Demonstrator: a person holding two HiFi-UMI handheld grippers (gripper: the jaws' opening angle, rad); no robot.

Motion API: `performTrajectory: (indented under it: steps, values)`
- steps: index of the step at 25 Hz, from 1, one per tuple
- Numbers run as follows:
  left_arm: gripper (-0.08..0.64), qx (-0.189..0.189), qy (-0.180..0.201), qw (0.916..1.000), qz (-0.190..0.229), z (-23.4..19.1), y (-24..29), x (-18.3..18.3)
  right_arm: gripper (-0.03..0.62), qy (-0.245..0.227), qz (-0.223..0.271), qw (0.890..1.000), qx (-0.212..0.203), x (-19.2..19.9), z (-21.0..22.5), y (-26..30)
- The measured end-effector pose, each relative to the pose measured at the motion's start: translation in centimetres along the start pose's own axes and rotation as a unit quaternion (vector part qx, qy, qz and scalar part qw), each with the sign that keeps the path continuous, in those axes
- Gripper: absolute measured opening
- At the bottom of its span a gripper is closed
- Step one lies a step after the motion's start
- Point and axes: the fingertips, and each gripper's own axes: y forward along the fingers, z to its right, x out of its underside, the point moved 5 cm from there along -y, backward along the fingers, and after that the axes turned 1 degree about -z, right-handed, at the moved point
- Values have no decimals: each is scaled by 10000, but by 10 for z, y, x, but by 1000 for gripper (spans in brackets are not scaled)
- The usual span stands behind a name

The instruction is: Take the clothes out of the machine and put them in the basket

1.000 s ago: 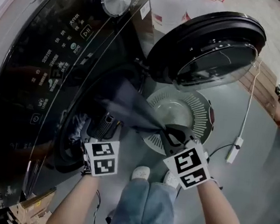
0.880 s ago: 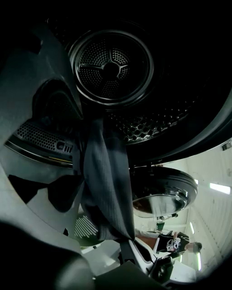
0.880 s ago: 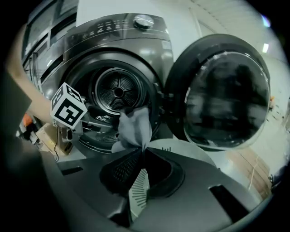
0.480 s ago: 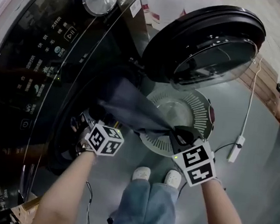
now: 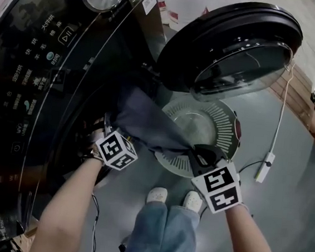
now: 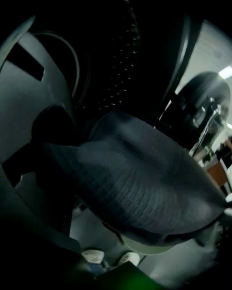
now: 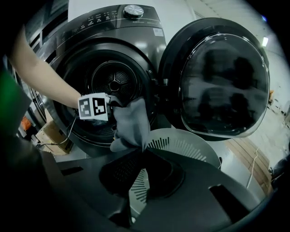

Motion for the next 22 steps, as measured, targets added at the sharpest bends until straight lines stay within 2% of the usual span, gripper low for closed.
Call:
performTrajectory:
  steps: [2,4,9,15,19,22]
  values:
    - [48,126,-840,9963,118,-5,-10,-2,17,109,-8,9999,59,3,0,2]
    - [46,208,-1477,9884,275,-7,-25,-8,17,149,-25,9997,166,7,-2,2]
    - [44,316,-2565,9645,547,-9,-59,-24,17,163,-38,9993,331,8,-5,0]
    - [44,515,-3251,9416,712,-8,-99,-44,18,417,-28,9978,522,19,7,-10]
    - [44,857,-3587,9233,1072,-3,-126,-68,18,763,-57,9952,606,34,13,-18]
    - [43,1160,-3737,9081,1491,-2,-141,-90,18,852,-84,9935,756,41,20,-23]
